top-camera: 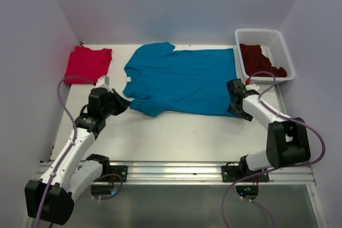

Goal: Fold and stack the t-shirts
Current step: Flatten the tshirt out

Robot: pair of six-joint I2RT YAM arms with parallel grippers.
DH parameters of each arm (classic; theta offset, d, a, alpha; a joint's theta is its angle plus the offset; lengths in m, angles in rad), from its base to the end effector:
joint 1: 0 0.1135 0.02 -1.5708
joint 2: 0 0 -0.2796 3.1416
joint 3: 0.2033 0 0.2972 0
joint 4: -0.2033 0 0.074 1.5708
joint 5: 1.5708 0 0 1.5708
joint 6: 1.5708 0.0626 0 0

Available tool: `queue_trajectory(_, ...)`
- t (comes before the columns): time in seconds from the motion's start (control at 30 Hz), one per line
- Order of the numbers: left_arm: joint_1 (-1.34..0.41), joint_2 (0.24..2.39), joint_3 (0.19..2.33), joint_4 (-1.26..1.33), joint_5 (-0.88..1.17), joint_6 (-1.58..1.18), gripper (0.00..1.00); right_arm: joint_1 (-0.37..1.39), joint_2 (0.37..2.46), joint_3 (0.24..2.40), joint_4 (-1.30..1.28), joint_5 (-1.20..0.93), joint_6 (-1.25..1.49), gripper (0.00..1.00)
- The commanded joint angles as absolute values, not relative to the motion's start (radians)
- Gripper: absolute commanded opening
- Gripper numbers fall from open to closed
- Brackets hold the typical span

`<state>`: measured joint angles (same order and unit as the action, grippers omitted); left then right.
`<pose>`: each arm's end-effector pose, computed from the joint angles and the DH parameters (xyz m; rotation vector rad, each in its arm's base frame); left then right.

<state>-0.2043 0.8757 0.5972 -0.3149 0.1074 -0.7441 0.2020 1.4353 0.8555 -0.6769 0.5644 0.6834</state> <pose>0.2437 -0.0573 0.2297 -0.5344 2.1713 -0.6496 0.2985 0.0269 0.1606 0.7295 2.4755 -0.5005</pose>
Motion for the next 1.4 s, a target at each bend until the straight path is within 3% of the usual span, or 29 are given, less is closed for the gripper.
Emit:
queue_trajectory(0.0,-0.206,0.847,0.670,-0.385,0.071,-0.715,0.00,0.183,1.436,0.838,-0.673,0.624,0.752,0.70)
queue_trajectory(0.3,-0.204,0.834,0.700,-0.430,0.044,-0.701,0.00,0.158,1.431,0.825,-0.644,0.577,0.759,0.59)
queue_trajectory(0.57,-0.206,0.858,0.666,-0.408,0.066,-0.707,0.00,0.147,1.417,0.785,-0.580,0.422,0.779,0.37)
queue_trajectory(1.27,-0.206,0.856,0.678,-0.423,0.064,-0.709,0.02,0.147,1.463,0.739,-0.514,0.456,0.802,0.34)
queue_trajectory(1.37,-0.204,0.853,0.678,-0.426,0.063,-0.709,0.02,0.146,1.482,0.729,-0.497,0.463,0.802,0.30)
